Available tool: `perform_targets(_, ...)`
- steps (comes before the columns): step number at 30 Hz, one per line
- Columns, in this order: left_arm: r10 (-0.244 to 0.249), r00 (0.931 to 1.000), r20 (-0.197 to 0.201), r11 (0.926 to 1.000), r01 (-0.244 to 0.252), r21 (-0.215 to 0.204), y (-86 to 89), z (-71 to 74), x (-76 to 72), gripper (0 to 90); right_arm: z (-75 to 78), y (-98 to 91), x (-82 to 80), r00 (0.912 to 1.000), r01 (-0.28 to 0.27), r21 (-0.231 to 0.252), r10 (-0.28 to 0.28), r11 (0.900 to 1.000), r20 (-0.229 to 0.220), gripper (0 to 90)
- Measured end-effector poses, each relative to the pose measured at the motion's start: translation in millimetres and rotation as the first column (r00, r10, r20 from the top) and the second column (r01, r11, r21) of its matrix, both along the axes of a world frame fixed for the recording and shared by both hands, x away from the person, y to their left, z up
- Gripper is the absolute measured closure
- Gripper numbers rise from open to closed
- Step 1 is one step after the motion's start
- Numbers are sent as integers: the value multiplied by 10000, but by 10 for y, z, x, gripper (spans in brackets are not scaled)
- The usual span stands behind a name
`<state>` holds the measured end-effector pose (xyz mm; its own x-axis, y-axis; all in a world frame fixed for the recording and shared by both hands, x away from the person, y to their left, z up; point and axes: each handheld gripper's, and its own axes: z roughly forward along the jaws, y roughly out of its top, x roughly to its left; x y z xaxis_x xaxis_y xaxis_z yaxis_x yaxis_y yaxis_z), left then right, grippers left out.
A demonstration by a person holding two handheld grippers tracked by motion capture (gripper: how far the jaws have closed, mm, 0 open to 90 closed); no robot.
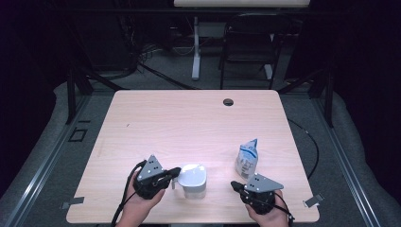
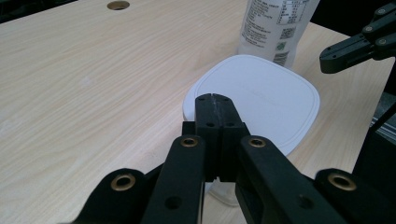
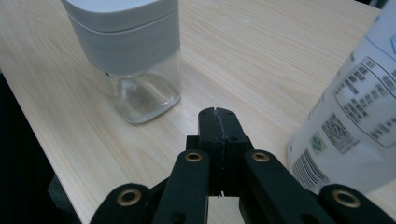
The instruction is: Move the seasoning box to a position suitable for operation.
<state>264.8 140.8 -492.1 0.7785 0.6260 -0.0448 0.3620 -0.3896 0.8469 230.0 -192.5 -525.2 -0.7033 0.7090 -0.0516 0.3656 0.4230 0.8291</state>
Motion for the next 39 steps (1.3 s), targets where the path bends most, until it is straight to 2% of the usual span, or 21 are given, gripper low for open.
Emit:
perform_targets(5, 16, 10000, 5, 10000, -16, -25, -1, -2, -2, 900, 27, 130, 71, 9995, -286, 177, 289, 9994, -140, 900)
perform_targets(20, 33, 10000, -13, 10000, -33, -82, 1, -6, -3, 900, 35, 515, 231, 9927, -1202, 245, 1205, 9924, -85, 900)
perform_targets(30, 83, 10000, -52, 9999, -83, -127, -2, -9, -3, 900, 21, 562, 220, 9878, -1556, 438, 1558, 9869, -15, 900)
perform_targets(39, 53, 10000, -40, 9999, -54, -162, -13, -12, -9, 900, 28, 567, 206, 9885, -1510, 460, 1511, 9875, 32, 900)
